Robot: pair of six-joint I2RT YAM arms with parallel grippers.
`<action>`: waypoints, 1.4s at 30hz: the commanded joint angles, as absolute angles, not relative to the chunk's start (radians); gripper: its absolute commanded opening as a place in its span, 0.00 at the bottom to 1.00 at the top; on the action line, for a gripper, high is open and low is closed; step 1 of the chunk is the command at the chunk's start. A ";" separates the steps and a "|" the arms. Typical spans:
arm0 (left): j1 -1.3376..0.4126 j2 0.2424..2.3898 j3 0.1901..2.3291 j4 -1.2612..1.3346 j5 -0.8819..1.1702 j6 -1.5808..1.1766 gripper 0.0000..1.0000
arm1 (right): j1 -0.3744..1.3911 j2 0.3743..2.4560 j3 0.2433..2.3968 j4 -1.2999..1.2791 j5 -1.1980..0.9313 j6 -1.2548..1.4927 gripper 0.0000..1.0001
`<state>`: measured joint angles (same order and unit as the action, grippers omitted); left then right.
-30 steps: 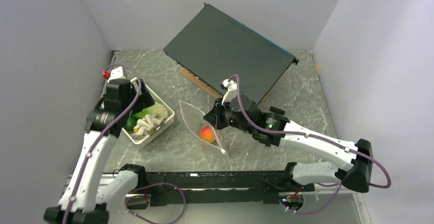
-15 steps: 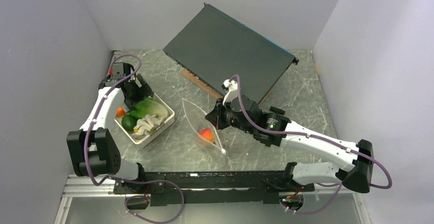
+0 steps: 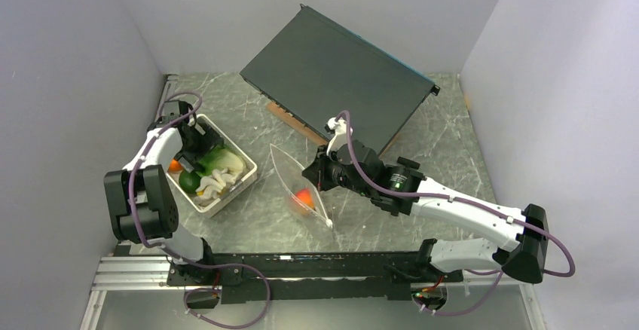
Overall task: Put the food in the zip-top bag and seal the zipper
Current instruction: Pick up the fake vegetable from the bin.
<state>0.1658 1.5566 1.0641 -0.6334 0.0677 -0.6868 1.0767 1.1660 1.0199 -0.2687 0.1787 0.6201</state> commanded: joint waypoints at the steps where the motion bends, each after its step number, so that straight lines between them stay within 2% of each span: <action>1: 0.171 1.577 1.043 -0.614 0.071 -0.725 1.00 | 1.073 1.149 1.035 -0.249 0.202 0.622 0.00; 3: 0.171 1.581 1.034 -0.614 0.051 -0.735 1.00 | 1.073 1.142 1.027 -0.246 0.205 0.625 0.00; 5: 0.171 1.585 1.022 -0.597 0.058 -0.737 0.94 | 1.074 1.139 1.020 -0.242 0.205 0.628 0.00; 12: 0.171 1.590 1.016 -0.550 0.154 -0.697 0.45 | 1.072 1.143 1.022 -0.238 0.200 0.635 0.00; 16: 0.171 1.544 1.021 -0.544 0.129 -0.675 0.24 | 1.073 1.142 1.022 -0.241 0.204 0.634 0.00; 21: 0.171 1.480 1.063 -0.585 0.065 -0.633 0.04 | 1.074 1.138 1.030 -0.247 0.204 0.632 0.00; 25: 0.171 1.396 1.047 -0.562 0.019 -0.621 0.00 | 1.073 1.139 1.034 -0.250 0.209 0.630 0.00; 42: 0.171 1.121 1.039 -0.377 -0.095 -0.566 0.00 | 1.073 1.167 1.047 -0.246 0.200 0.630 0.00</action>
<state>0.1722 1.1995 1.0267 -0.5091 -0.0498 -0.6022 1.0756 1.1652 1.0199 -0.2687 0.1860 0.6289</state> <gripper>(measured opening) 0.072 0.008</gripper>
